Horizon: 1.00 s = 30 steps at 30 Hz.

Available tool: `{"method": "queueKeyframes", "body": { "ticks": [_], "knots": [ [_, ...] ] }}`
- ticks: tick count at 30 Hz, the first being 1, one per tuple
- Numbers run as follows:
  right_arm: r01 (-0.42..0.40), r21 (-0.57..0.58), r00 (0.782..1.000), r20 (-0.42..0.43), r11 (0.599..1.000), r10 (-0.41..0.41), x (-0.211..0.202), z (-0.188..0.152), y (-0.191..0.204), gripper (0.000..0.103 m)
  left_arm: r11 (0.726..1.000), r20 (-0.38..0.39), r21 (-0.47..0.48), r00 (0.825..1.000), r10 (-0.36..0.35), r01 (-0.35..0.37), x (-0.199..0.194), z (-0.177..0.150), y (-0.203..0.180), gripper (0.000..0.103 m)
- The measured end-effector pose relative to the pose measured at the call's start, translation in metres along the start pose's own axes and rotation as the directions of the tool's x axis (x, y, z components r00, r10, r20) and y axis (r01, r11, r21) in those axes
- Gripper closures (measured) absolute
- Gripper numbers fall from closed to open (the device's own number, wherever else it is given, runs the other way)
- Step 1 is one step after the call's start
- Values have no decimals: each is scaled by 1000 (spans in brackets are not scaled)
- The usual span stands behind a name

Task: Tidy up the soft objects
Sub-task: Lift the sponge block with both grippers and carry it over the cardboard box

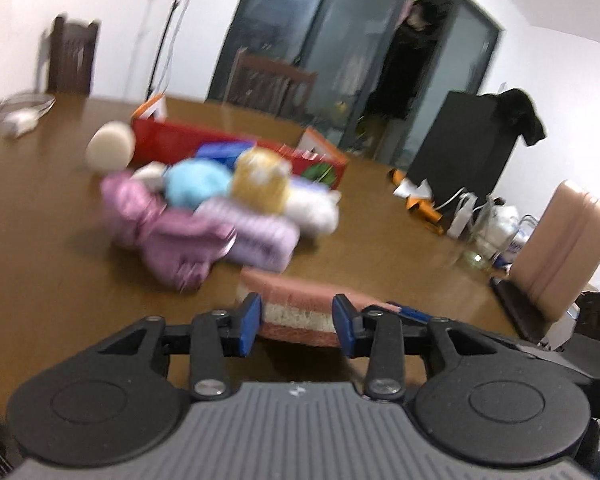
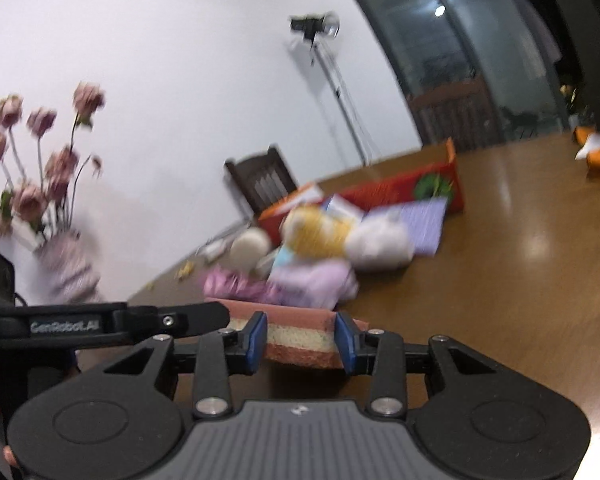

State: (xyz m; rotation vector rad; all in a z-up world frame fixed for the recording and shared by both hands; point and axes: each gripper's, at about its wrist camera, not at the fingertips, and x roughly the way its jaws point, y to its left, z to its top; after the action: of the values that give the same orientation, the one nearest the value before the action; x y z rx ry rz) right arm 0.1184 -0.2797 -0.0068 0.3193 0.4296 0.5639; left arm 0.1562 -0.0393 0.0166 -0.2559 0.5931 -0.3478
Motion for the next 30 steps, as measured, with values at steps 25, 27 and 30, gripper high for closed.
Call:
{"method": "queueKeyframes", "body": {
  "ticks": [25, 27, 30],
  "knots": [
    [59, 98, 994, -93, 993, -50, 17, -12, -3, 69, 993, -66, -115, 997, -49, 41, 16, -7, 33, 70],
    [58, 104, 995, -92, 993, -48, 19, -11, -5, 69, 994, -55, -98, 997, -56, 51, 15, -3, 28, 70],
    [45, 111, 998, -57, 993, -39, 16, 0, -7, 70, 995, -8, -74, 997, -71, 70, 14, 14, 19, 70]
  ]
}}
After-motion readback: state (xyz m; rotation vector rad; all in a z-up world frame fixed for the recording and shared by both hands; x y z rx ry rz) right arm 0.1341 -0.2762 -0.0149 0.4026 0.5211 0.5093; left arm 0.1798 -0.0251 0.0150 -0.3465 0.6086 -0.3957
